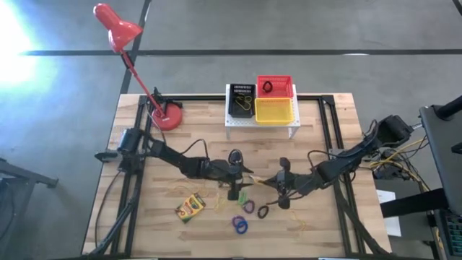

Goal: Pick & Place Office Desk Supplies
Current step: Put the yellow crayon box into the yellow bin on the shelf

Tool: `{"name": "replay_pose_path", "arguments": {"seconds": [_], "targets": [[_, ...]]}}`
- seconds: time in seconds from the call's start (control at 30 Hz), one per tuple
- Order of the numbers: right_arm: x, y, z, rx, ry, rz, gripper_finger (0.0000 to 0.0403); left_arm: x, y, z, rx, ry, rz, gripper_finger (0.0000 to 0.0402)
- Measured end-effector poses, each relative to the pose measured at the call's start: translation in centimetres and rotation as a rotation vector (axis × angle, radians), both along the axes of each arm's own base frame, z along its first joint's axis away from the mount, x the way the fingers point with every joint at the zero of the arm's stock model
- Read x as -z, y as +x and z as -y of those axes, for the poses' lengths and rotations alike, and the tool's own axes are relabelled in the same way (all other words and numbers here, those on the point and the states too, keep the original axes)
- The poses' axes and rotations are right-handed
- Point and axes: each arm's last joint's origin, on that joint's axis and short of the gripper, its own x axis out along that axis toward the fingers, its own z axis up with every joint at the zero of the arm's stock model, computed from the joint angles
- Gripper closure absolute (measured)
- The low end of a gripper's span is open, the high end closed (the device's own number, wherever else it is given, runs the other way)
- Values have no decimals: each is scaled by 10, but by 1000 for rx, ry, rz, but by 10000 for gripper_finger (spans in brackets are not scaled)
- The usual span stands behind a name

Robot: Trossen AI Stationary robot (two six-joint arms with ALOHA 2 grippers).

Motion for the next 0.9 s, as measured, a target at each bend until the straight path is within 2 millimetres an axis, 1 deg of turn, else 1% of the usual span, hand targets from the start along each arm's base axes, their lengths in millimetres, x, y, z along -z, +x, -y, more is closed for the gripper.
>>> {"name": "replay_pose_path", "arguments": {"seconds": [0.17, 0.27, 0.33, 0.43, 0.63, 0.7, 0.83, 0.9], "targets": [[-5, 2, 0, 47, -19, 30, 394, 13, 5, 1, 43, 3, -31, 163], [-8, 2, 1, 64, -24, 42, 394, 18, 7, 1, 48, 17, -41, 176], [-8, 2, 1, 66, -20, 44, 394, 20, 8, 1, 46, 14, -45, 192], [-8, 2, 1, 65, -18, 45, 394, 21, 8, 1, 48, 21, -48, 232], [-8, 2, 1, 59, -19, 40, 394, 23, 7, 1, 46, 53, -56, 346], [-7, 0, 2, 48, -42, 18, 393, 23, 7, 1, 43, 51, -91, 375], [-12, -5, 8, 38, -115, -46, 372, 19, 4, 0, -5, -6, -152, 373], [-16, -7, 13, 48, -119, -80, 353, 17, 1, -1, -39, -26, -195, 360]]}}
